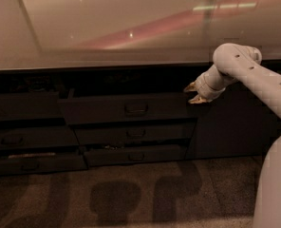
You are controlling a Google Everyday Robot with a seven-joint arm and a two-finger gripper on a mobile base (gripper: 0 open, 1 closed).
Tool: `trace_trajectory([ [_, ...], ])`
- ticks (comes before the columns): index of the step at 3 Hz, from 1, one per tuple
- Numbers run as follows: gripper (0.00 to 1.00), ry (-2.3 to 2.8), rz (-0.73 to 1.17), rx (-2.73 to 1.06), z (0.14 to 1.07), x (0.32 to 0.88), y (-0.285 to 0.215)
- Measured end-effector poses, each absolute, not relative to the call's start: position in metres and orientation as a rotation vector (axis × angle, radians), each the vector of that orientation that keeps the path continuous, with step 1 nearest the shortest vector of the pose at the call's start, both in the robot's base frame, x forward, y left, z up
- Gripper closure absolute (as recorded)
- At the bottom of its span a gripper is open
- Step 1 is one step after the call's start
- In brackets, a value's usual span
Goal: Open top drawer
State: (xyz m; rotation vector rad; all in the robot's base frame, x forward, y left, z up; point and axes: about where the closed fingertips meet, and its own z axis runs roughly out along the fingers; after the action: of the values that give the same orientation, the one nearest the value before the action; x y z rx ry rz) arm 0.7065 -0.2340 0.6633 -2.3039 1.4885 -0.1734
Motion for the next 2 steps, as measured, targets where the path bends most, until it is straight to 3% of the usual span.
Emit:
trace_trajectory([
  [2,1.0,1.484,-0.163,-2.309,0.6638,0.7006,-0.2337],
])
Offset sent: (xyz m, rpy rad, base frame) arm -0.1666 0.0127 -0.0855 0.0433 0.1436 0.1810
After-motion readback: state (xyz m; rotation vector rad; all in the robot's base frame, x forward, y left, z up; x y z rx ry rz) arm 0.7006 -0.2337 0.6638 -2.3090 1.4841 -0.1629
